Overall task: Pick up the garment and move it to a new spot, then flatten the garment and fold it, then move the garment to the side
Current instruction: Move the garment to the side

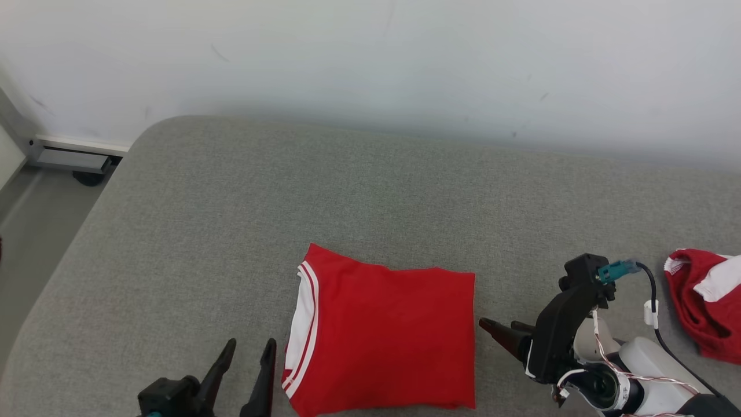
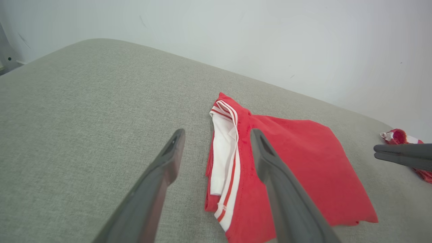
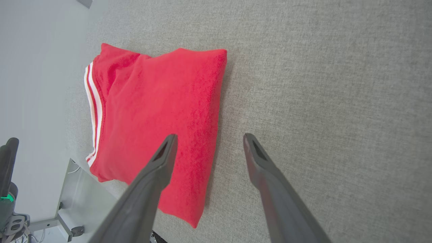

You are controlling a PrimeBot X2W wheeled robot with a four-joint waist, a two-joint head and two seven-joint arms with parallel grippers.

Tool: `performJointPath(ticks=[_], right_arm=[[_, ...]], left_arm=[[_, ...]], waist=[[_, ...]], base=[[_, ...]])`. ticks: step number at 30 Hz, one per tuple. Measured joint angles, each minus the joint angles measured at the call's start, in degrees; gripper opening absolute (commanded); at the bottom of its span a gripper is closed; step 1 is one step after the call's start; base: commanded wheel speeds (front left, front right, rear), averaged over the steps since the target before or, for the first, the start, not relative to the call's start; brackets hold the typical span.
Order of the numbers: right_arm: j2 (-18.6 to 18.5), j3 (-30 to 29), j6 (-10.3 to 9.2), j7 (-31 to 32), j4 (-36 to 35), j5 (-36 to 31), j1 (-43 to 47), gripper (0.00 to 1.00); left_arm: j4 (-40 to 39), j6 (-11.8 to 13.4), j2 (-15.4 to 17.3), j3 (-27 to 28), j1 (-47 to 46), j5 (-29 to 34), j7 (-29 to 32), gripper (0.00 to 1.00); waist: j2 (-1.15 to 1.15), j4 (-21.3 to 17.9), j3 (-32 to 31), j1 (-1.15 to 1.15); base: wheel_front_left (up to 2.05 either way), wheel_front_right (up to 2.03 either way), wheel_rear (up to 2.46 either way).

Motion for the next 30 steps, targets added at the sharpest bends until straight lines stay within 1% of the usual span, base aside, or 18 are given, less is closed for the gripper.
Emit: performJointPath(ticks=[2,10,13,15,20,23,24,25,30], right_arm=[[0.09,-0.09,-0.21,0.29,0.13,0.07,0.66,1.00],[1.60,-0.81,-0.30,1.53,1.31,0.60,0.79,1.00],[2.21,-0.91,-0.31,2.02,2.59,0.60,0.77,1.00],[2.64,-0.92,-0.31,2.55,3.39,0.58,0.57,1.00],[4.16,-1.92,-0.32,2.78,7.31,0.14,-0.76,1.00],[4.83,-2.10,-0.32,2.99,9.35,-0.60,-1.63,1.00],[5.06,-2.20,-0.32,2.97,9.68,-0.65,-1.75,0.47],[5.33,-2.16,-0.32,2.97,9.92,-0.73,-1.93,0.00],[6.41,-1.78,-0.32,3.30,11.26,-1.13,-3.20,0.00]], left_arm=[[0.00,-0.45,-0.41,-0.59,-0.36,0.25,0.00,1.00],[0.16,-0.97,-1.65,-1.41,-1.32,0.29,0.00,1.00],[0.59,-1.01,-1.77,-1.44,-2.21,0.29,0.00,1.00],[0.82,-1.48,-1.97,-1.46,-2.40,0.29,0.00,1.00],[1.52,-1.53,-2.65,-1.53,-2.52,0.29,0.00,1.00],[1.77,-1.97,-2.82,-1.47,-3.26,0.27,0.00,1.00],[1.77,-1.98,-2.89,-1.44,-3.46,0.27,0.00,1.00],[1.88,-1.98,-2.91,-1.30,-3.49,0.27,0.00,1.00],[2.48,-1.92,-2.79,-0.57,-3.43,0.25,0.00,1.00]], waist=[[0.00,0.28,0.06,0.00],[0.00,1.88,0.72,0.00],[0.00,2.60,1.11,0.00],[0.00,3.09,1.38,0.00],[0.00,4.30,1.98,0.00],[0.00,4.93,2.27,0.00],[0.00,5.10,2.37,0.00],[0.00,5.26,2.45,0.00],[0.00,5.36,2.52,0.00]], base=[[0.00,0.00,0.00],[0.00,0.00,0.00],[0.00,0.00,0.00],[0.00,0.00,0.00],[0.00,0.00,0.00],[0.00,0.00,0.00],[0.00,0.00,0.00],[0.00,0.00,0.00],[0.00,0.00,0.00]])
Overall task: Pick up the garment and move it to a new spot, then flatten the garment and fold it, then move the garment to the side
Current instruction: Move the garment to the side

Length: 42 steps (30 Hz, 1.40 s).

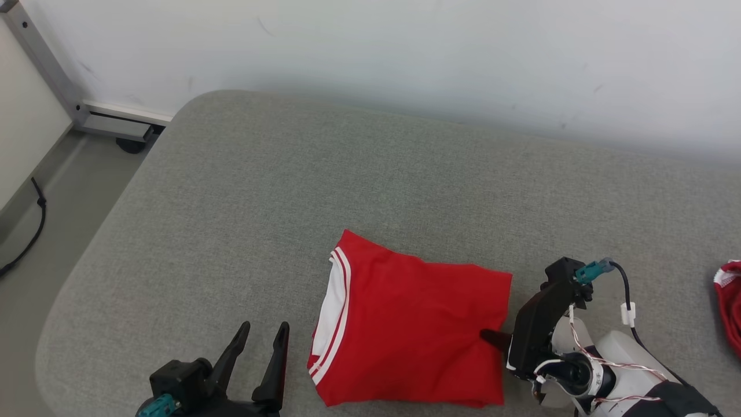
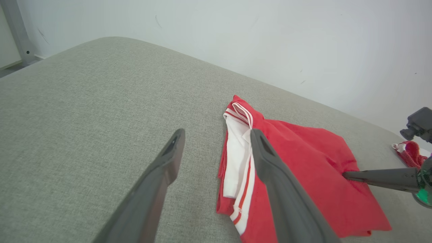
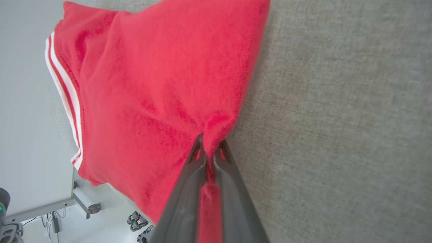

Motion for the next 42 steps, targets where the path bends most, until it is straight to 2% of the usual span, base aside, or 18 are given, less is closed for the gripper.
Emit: performJointPath(ticks=[9,20,32,42], right_arm=[[-0.91,0.57,0.00,2.31,-0.31,-0.45,-2.91,0.00],[-6.14,-1.09,0.00,5.79,-2.35,-1.01,-7.76,0.00],[-11.52,-3.45,0.00,8.82,-4.05,-4.58,-12.33,0.00],[-13.19,-5.91,0.00,10.79,-4.95,-7.35,-14.60,0.00]], left_arm=[[0.24,0.02,0.80,1.12,0.36,0.00,-0.05,1.00],[0.09,0.02,0.47,1.20,1.12,0.00,-0.05,1.00],[-1.08,0.00,1.02,2.09,1.72,0.01,-0.05,1.00],[-1.77,-0.09,2.37,3.37,1.76,0.08,-0.05,1.00]], waist=[[0.00,-2.24,-0.36,0.00],[0.00,-6.06,-0.87,0.00],[0.00,-9.11,0.47,0.00],[0.00,-12.82,2.31,0.00]], base=[[0.00,0.00,0.00],[0.00,0.00,0.00],[0.00,0.00,0.00],[0.00,0.00,0.00]])
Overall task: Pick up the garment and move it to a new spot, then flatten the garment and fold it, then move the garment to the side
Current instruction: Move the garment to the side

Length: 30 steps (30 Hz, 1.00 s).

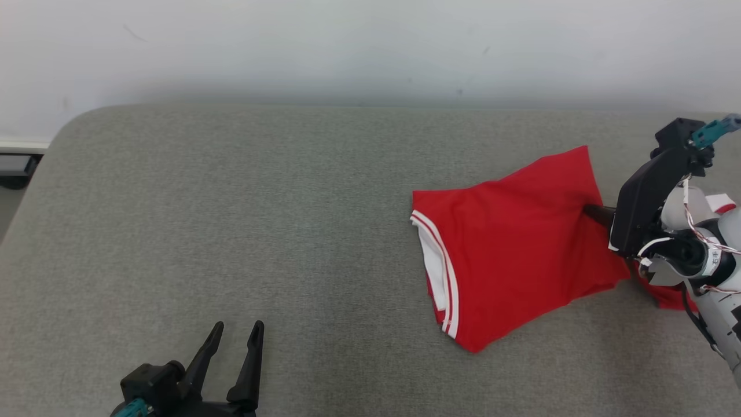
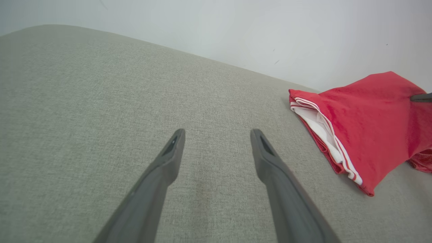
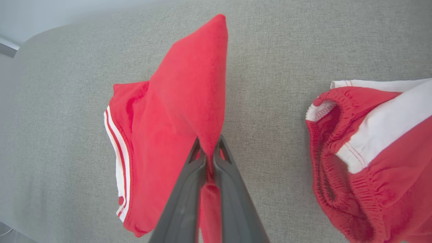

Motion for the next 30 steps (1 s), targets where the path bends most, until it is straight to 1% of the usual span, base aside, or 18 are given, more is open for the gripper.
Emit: performJointPath(ticks=[3,5,10,14,19,24,30], right_arm=[[-0.30,-0.78,0.00,0.33,-0.37,-0.85,-0.08,0.00],[-0.55,-1.25,0.00,0.54,-0.53,-1.43,-0.14,0.00],[-2.08,-2.99,0.00,1.53,-0.53,-3.35,-0.64,0.00],[-2.33,-3.87,0.00,2.10,-0.53,-4.79,-1.97,0.00],[-3.21,-5.37,0.00,3.53,-0.52,-6.53,-2.78,0.00],[-3.31,-6.19,0.00,4.60,-0.64,-8.11,-3.47,0.00],[-4.24,-8.56,0.00,6.12,-1.15,-10.29,-5.00,0.00]], left_arm=[[-0.16,-0.01,0.16,0.12,-0.01,0.03,0.00,1.00],[-0.35,-0.44,0.27,0.14,-0.03,0.04,0.00,1.00],[-0.54,-0.75,0.29,-0.09,-0.14,0.46,0.00,1.00],[-0.54,-1.02,0.34,-0.55,-0.20,1.36,0.00,1.00],[-0.55,-1.45,0.41,-0.77,-0.23,1.65,0.00,1.00],[-0.51,-1.51,0.75,-1.00,-0.24,2.04,0.00,1.00],[-0.67,-1.94,0.74,-1.80,-0.29,2.23,0.00,1.00]], waist=[[0.00,-1.09,0.33,0.00],[0.00,-1.79,0.51,0.00],[0.00,-3.30,0.97,-0.01],[0.00,-4.32,1.18,-0.01],[0.00,-5.36,1.30,-0.01],[0.00,-6.31,1.27,-0.01],[0.00,-6.93,1.67,-0.01]], base=[[0.00,0.00,0.00],[0.00,0.00,0.00],[0.00,0.00,0.00],[0.00,0.00,0.00],[0.00,0.00,0.00],[0.00,0.00,0.00],[0.00,0.00,0.00]])
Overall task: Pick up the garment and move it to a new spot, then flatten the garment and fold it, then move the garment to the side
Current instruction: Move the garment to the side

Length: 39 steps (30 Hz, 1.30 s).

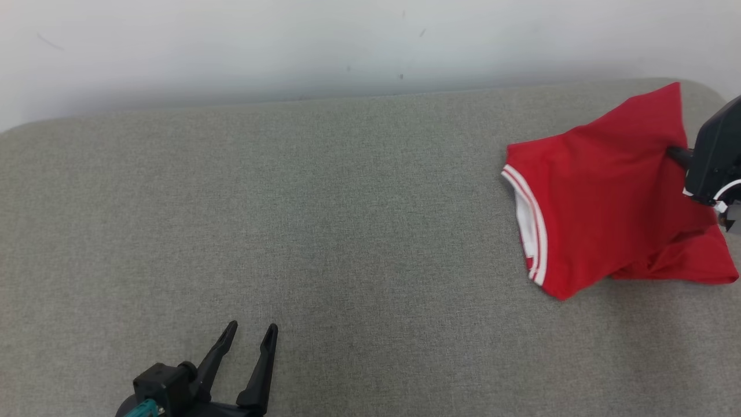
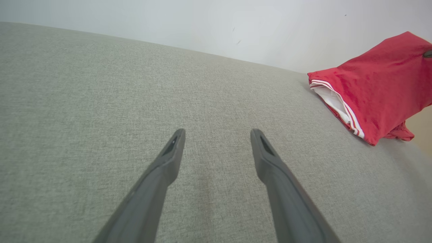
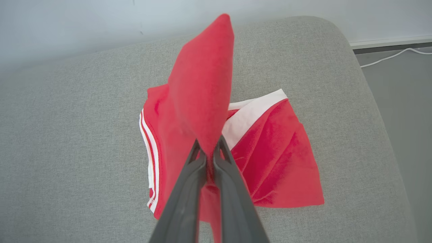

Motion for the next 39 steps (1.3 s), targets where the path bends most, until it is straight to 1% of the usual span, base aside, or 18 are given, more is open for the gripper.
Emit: performJointPath(ticks=[11,17,21,28,30,37,38,39], right_arm=[[-0.79,-2.53,0.00,2.43,0.40,-5.02,-2.04,0.00],[-1.70,-5.04,0.00,3.46,1.24,-7.88,-2.18,0.00],[-2.04,-5.17,0.00,3.99,1.62,-9.79,-2.30,0.00],[-2.92,-5.41,0.00,4.90,2.25,-13.12,-3.32,0.00],[-3.87,-5.54,0.00,5.25,2.25,-14.63,-3.53,0.00],[-4.28,-6.22,0.00,6.39,2.79,-16.49,-3.54,0.00],[-4.34,-6.19,0.00,6.41,2.82,-17.11,-3.54,0.44],[-4.49,-5.93,0.00,6.44,2.81,-17.85,-3.54,1.00]], left_arm=[[-0.54,-0.49,1.01,0.14,-0.15,0.33,0.00,1.00],[-0.94,-0.56,1.34,0.23,-0.48,0.33,0.00,1.00],[-1.03,-1.00,1.67,0.43,-1.32,0.34,0.00,1.00],[-1.08,-1.05,1.68,0.48,-1.67,0.41,0.00,1.00],[-1.11,-1.08,1.68,0.47,-1.75,0.41,0.00,1.00],[-1.08,-1.53,1.66,0.45,-2.68,0.41,0.00,1.00],[-1.03,-1.53,1.66,0.45,-2.68,0.40,0.00,1.00],[-0.94,-1.54,1.66,0.45,-2.68,0.40,0.00,1.00]], waist=[[0.00,-0.06,1.93,0.00],[0.00,0.25,3.33,0.00],[0.00,0.48,4.24,0.00],[0.00,0.91,5.14,0.00],[0.00,1.05,5.54,0.01],[0.00,1.50,6.13,0.01],[0.00,1.56,6.17,0.01],[-0.01,1.62,6.21,0.01]], base=[[0.00,0.00,0.00],[0.00,0.00,0.00],[0.00,0.00,0.00],[0.00,0.00,0.00],[0.00,0.00,0.00],[0.00,0.00,0.00],[0.00,0.00,0.00],[0.00,0.00,0.00]])
